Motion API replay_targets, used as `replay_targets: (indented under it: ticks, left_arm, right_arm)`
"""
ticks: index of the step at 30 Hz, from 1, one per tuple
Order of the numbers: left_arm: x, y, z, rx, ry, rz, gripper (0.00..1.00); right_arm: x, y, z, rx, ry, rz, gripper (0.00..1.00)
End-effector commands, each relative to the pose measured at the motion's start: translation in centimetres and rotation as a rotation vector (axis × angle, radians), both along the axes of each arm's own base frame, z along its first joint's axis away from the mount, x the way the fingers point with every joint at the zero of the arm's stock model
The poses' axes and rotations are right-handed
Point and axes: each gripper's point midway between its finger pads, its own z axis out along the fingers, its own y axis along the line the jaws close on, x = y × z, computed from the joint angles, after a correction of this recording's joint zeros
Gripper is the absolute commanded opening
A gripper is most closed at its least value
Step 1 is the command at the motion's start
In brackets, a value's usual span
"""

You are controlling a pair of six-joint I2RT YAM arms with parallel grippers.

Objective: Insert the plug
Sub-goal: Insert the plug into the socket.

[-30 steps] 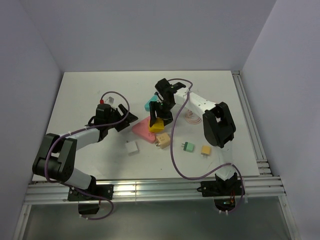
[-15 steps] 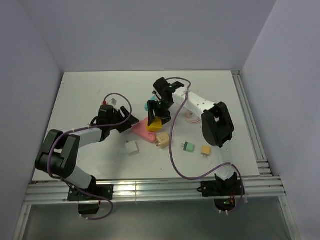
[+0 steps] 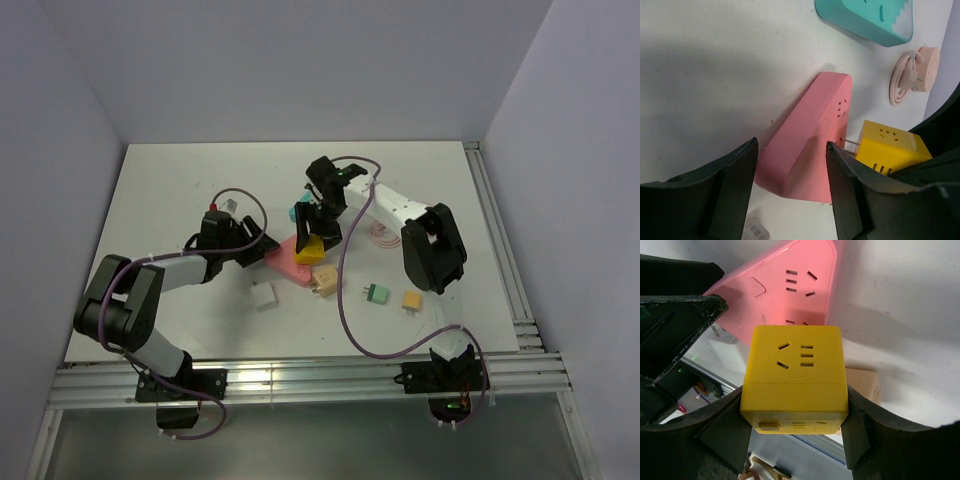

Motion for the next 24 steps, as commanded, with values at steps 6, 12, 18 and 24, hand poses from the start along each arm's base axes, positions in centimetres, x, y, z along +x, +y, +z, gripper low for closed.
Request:
replay_targets:
  ticks: [6,12,18,24]
  left_arm:
    - [1.6,-0.9,1.3,0.010,-0.069,-0.023,0.57]
    - [1.6,-1.2,0.9,0.013,-0.060,-0.034,0.51]
    - [1.9,-2.5,0.7,0.028,-0.067,-0.063,0.44]
    - [2.1,-4.2,0.7,0.035,-0.080,-0.094,0.41]
  right_arm:
    - [0.1,0.5,-0.7,-0.013,0.007,0.029,0.00]
    - [0.2,0.0,-1.5,-0.062,0.018,0.015,0.00]
    - [1.1,-1.3,-2.0,-0.186,0.013,-0.013,0.00]
    - [0.7,-2.6,-3.5,-0.286,0.047,-0.012,0.00]
